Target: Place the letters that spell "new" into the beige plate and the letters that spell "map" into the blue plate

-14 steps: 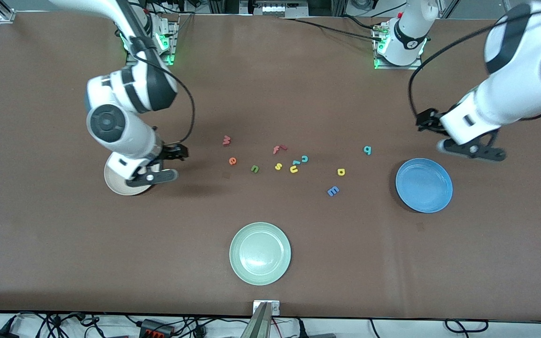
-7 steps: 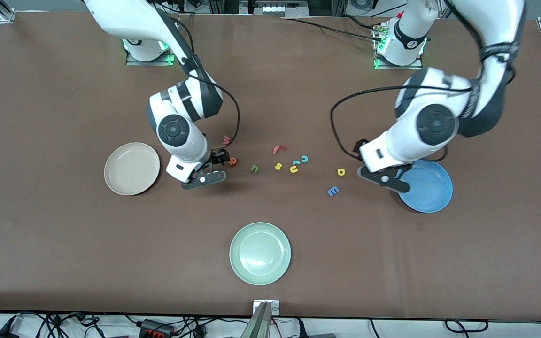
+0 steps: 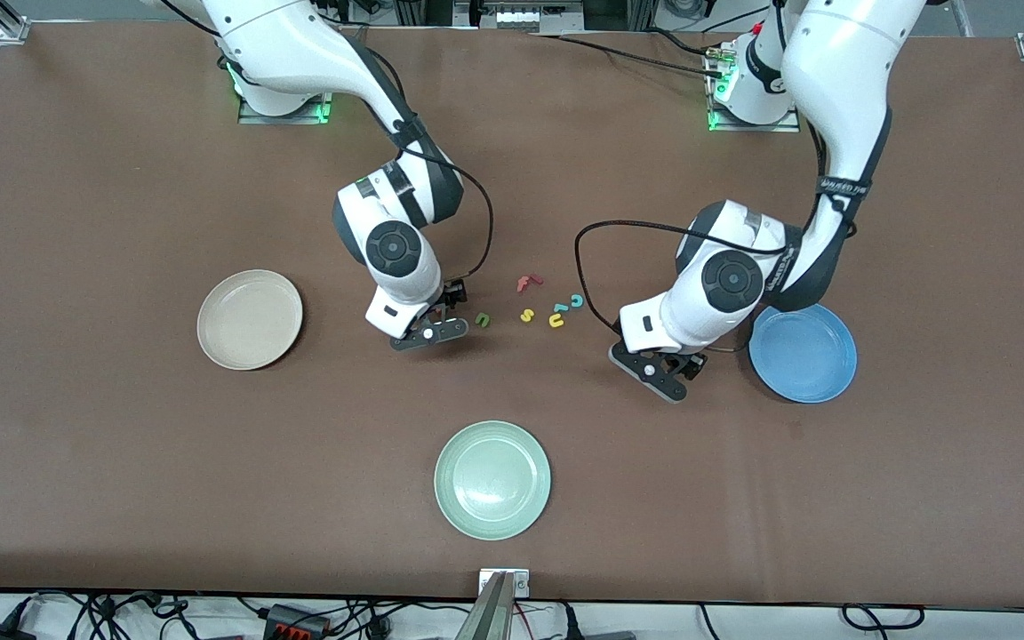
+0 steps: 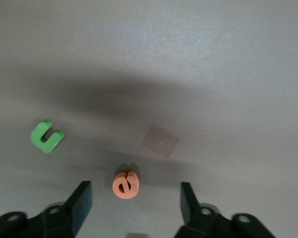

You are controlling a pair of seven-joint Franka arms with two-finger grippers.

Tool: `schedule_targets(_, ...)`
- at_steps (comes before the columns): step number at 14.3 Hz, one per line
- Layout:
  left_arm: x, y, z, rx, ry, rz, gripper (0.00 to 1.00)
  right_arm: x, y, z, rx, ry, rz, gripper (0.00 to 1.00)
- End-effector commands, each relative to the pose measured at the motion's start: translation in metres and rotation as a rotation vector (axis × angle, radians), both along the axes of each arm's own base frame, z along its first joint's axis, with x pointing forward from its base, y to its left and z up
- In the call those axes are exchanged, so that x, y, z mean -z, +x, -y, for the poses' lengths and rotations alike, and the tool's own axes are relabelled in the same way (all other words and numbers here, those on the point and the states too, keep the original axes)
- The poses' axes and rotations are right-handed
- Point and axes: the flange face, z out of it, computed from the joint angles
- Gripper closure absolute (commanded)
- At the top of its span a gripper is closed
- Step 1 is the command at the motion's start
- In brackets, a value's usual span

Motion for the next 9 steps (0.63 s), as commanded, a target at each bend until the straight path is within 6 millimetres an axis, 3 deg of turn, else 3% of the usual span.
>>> schedule_targets(1, 0.041, -0.019, 0.005, 0.042, -0.028, 0.058, 0.00, 0.008, 0.004, -0.001, 0.015, 0.002, 0.001, 0.30)
schedule_targets(3, 0.067, -0.034, -0.001, 0.037, -0.046, 0.102, 0.00, 0.012, 0.001, -0.003, 0.010, -0.003, -0.005, 0.32)
schedule_targets(6, 0.072, -0.039, -0.002, 0.060, -0.046, 0.109, 0.02, 0.021, -0.004, -0.004, 0.009, -0.011, -0.018, 0.34)
schedule_targets(9, 0.071, -0.039, -0.002, 0.107, -0.043, 0.115, 0.42, 0.024, -0.007, -0.007, 0.004, -0.013, -0.021, 0.34)
